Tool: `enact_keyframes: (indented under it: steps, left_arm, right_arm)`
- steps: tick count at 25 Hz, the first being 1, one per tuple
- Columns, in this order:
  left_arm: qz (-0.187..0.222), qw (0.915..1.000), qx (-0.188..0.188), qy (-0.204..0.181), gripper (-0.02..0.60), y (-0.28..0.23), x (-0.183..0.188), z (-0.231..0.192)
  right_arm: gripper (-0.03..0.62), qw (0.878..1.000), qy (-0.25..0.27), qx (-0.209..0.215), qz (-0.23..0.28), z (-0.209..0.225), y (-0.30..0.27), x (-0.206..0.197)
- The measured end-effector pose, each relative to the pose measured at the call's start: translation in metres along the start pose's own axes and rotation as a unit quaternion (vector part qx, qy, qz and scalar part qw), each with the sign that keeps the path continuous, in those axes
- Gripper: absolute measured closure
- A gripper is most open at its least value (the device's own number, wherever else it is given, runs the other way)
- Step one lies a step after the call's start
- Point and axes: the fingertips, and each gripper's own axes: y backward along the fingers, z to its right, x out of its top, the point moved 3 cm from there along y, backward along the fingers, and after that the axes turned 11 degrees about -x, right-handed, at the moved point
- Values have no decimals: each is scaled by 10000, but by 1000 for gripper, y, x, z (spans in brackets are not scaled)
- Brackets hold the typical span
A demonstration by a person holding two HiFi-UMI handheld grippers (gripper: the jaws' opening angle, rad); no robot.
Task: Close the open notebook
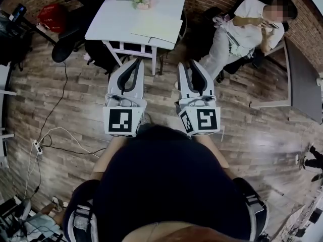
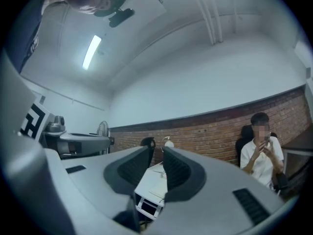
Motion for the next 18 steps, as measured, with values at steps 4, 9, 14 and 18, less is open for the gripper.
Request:
enact_keyframes:
  steps: [4,9,14,18]
  left_arm:
    - [49,9998,-182,13,575,-2,-5,-27]
    - [89,9996,-264,111,575,-2,-15,-50]
    - [182,9993,-300,97,575,-4,-19,-63]
    - [169,9991,-375,120,575,-10,-26,-69]
  right_arm:
    - [507,9996,52,-270,-79,-13,-19,-8]
    - [505,9988,163,-440,-131,-24,-31,-14]
    - [505,9974,225,-652,-213,-20,-34,-17]
    - [505,9965,253,-756,-254,-16,-39,-21]
